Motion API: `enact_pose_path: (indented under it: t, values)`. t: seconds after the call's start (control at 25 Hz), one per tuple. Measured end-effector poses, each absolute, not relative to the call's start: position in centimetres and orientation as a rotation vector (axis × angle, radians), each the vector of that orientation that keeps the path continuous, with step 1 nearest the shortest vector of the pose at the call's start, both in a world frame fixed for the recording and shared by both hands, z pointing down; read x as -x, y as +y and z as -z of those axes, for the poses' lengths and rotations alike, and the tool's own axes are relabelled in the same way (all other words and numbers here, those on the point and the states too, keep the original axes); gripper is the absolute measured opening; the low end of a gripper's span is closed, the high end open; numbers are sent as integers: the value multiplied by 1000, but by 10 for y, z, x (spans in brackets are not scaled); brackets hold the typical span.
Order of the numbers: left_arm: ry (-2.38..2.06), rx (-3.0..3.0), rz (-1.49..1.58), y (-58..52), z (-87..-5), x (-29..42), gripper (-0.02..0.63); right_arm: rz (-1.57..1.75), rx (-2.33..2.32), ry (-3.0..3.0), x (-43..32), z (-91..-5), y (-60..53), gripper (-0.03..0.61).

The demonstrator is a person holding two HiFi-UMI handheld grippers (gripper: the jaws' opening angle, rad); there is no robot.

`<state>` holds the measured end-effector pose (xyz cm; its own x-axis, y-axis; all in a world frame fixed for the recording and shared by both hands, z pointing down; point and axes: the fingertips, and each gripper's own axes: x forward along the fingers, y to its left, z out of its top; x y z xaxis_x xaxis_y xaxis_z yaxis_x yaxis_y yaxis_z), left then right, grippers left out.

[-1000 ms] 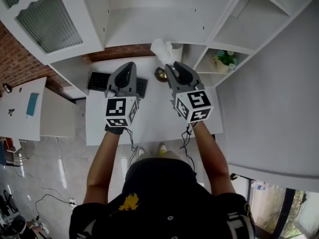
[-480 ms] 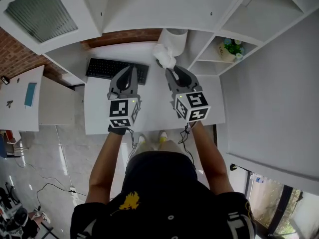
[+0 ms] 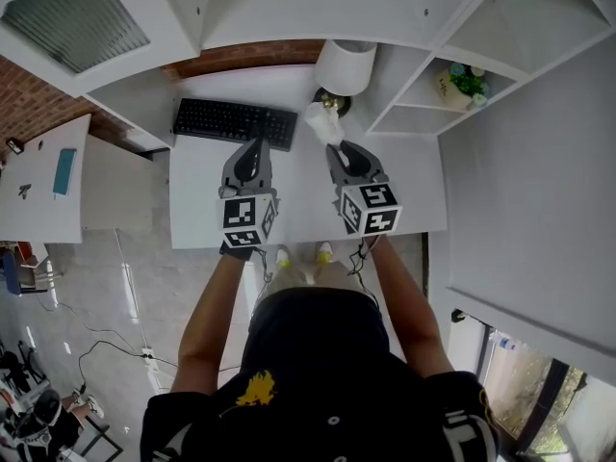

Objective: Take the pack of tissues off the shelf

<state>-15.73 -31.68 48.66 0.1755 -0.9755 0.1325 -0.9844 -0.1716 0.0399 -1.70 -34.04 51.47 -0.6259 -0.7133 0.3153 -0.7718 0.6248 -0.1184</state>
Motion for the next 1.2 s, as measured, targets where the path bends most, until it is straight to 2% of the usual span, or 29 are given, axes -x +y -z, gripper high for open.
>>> enact_pose_path:
  t: [0.72, 1.2]
  values:
    - [-1773, -2120, -405, -312, -678, 147, 18, -638, -1171, -2379, 20, -685, -320, 101]
    - [-1676, -2017, -498, -293, -733, 140, 18, -701, -1214, -2280, 5, -737, -320, 102]
